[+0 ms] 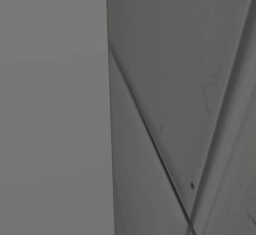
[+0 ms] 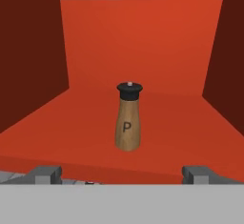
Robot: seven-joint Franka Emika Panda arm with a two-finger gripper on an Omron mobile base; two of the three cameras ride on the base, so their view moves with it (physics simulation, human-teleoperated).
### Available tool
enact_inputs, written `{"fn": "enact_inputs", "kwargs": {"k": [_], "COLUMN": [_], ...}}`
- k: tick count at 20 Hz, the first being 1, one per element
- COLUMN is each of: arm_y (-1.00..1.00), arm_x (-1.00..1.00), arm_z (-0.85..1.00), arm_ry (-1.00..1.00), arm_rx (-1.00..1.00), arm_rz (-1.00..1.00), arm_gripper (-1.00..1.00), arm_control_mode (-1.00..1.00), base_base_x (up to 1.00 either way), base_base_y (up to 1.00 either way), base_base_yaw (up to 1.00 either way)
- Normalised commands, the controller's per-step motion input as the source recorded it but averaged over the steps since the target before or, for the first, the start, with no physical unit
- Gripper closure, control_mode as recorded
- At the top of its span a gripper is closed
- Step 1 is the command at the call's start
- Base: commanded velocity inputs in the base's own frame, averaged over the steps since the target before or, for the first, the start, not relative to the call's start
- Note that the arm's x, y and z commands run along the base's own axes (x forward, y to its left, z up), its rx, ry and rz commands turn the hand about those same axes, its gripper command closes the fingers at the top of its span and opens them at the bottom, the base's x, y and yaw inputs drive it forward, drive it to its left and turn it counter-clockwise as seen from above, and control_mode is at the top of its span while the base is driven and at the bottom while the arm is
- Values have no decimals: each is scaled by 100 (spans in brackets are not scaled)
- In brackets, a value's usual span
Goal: Retrieve the shaker from the cabinet and place it next the steak on a plate on the dining table.
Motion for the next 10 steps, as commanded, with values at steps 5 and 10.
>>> {"fn": "enact_inputs", "kwargs": {"k": [5, 10], "arm_y": [0, 0], "arm_x": [1, 25], "arm_z": [0, 0], "arm_ry": [0, 0], "arm_rx": [1, 0], "arm_rz": [0, 0], "arm_gripper": [-100, -100], "arm_control_mode": [-100, -100], "base_base_x": [0, 0], "base_base_y": [0, 0], "base_base_yaw": [0, 0]}}
